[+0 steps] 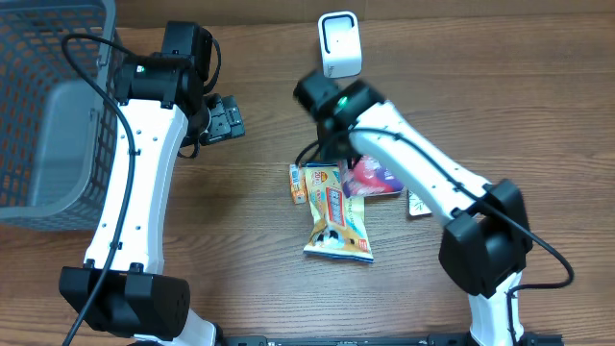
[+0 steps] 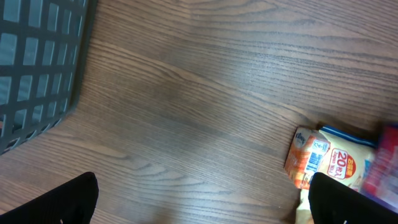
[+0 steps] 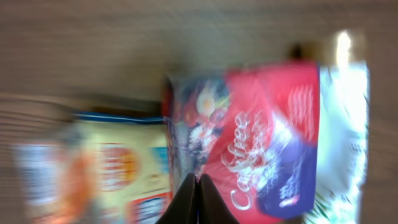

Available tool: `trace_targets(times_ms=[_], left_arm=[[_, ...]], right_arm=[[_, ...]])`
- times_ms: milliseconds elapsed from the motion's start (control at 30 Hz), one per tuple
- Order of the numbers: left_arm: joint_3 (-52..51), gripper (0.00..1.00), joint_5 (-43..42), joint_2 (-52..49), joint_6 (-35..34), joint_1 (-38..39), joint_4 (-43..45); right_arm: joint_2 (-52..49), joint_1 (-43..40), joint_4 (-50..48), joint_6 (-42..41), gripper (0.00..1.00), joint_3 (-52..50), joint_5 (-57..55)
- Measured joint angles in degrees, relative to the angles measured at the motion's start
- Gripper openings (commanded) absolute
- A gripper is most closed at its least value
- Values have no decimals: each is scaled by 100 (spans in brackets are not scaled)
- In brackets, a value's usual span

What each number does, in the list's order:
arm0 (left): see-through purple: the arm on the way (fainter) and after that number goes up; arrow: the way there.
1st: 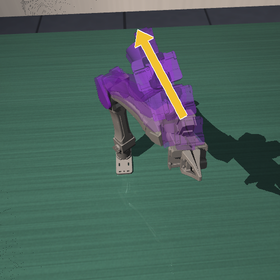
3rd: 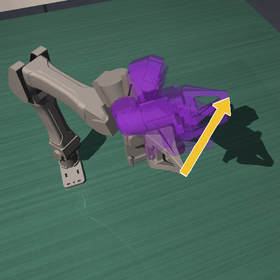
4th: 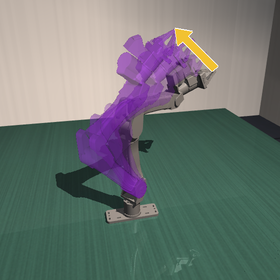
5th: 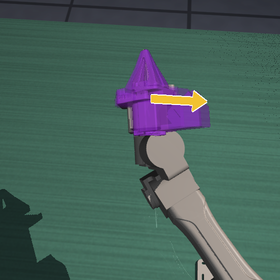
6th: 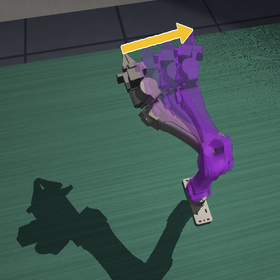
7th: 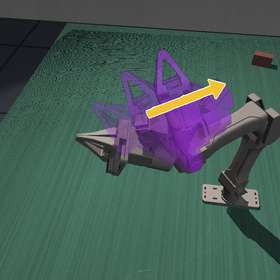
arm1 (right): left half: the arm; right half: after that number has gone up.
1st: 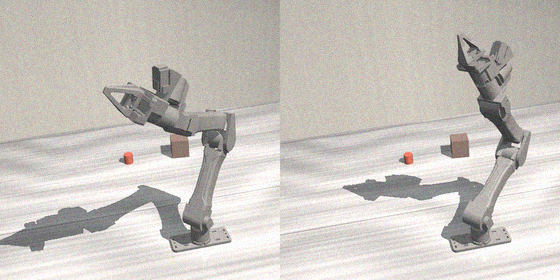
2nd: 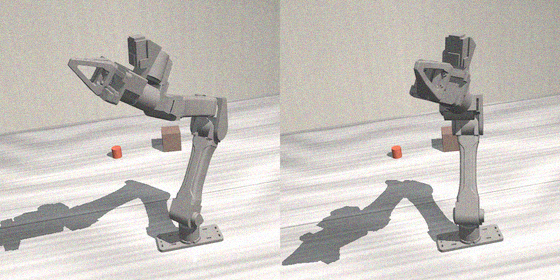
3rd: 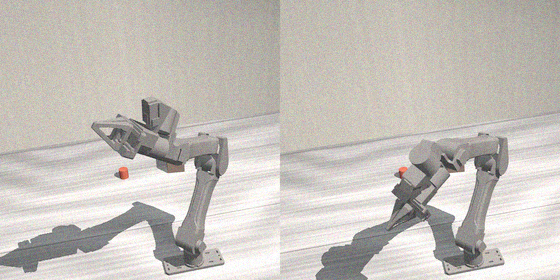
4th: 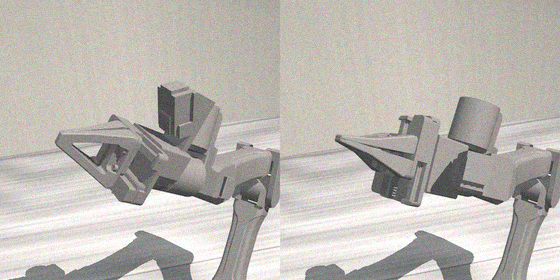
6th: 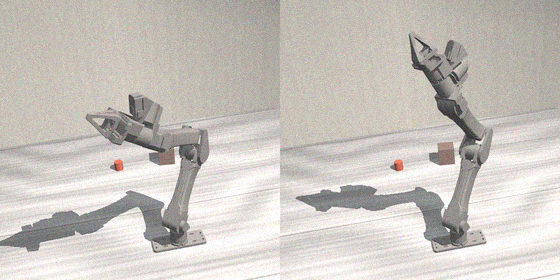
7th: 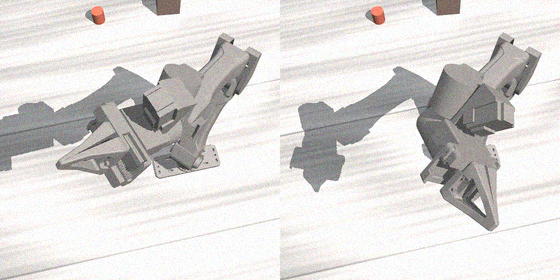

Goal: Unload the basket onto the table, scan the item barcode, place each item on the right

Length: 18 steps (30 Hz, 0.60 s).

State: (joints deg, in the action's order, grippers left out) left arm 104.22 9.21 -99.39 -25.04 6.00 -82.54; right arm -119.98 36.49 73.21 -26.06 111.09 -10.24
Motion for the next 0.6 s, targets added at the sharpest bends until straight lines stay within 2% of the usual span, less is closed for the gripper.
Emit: trace_targets(times_ms=[200,267,300,367,400,467,600], left_arm=[[0,100,0,0,-2,0,2],[0,100,0,0,0,0,0],[0,100,0,0,0,0,0],[0,100,0,0,-2,0,0],[0,100,0,0,0,0,2],[0,100,0,0,0,0,2],[0,100,0,0,0,0,2]], right_arm=[[0,-708,-160,483,4,544,1670],[-2,-960,-63,601,13,540,1945],[0,-1104,17,686,21,533,2052],[0,-1296,223,929,50,485,2181],[0,-1331,330,1060,61,442,2214],[-2,-1325,483,1296,66,337,2253],[0,-1067,586,1604,66,74,2288]])
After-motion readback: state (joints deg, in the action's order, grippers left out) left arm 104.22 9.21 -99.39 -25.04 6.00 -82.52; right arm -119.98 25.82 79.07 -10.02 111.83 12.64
